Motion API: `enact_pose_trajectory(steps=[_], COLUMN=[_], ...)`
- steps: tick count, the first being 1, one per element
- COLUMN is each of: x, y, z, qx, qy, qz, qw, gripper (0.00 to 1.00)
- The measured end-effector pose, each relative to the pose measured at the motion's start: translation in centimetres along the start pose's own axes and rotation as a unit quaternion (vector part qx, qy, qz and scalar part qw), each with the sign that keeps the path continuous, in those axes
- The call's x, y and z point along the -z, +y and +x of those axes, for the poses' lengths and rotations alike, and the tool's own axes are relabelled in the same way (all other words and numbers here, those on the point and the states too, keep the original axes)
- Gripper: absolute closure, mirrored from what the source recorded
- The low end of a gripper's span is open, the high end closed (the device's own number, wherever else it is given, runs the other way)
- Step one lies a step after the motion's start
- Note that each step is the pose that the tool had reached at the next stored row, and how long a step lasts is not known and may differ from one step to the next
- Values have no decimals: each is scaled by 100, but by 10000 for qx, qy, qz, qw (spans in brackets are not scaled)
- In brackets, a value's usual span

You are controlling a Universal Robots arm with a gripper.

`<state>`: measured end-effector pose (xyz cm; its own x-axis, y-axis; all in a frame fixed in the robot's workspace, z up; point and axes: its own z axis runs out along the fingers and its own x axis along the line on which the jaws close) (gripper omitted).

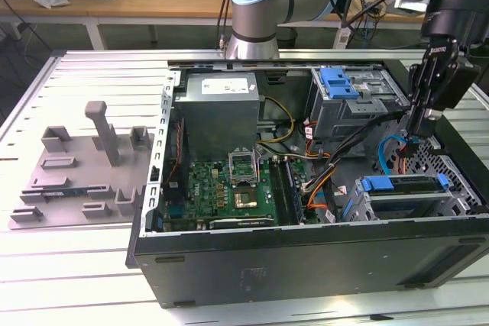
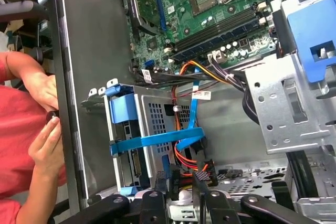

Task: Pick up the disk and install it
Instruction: 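Insert the first disk wire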

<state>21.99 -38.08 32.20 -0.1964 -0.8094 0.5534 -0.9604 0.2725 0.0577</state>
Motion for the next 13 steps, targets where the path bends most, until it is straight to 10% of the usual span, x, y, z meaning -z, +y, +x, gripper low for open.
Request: enact_pose_trajectory(steps=[10,12,13], x=[-26,-17,1], y=[21,67,63], z=[2,52,97], qx=[0,0,8], qy=[-1,-14,-77], qz=[-1,3,-4], qw=[10000,10000,10000], gripper=[83,83,83])
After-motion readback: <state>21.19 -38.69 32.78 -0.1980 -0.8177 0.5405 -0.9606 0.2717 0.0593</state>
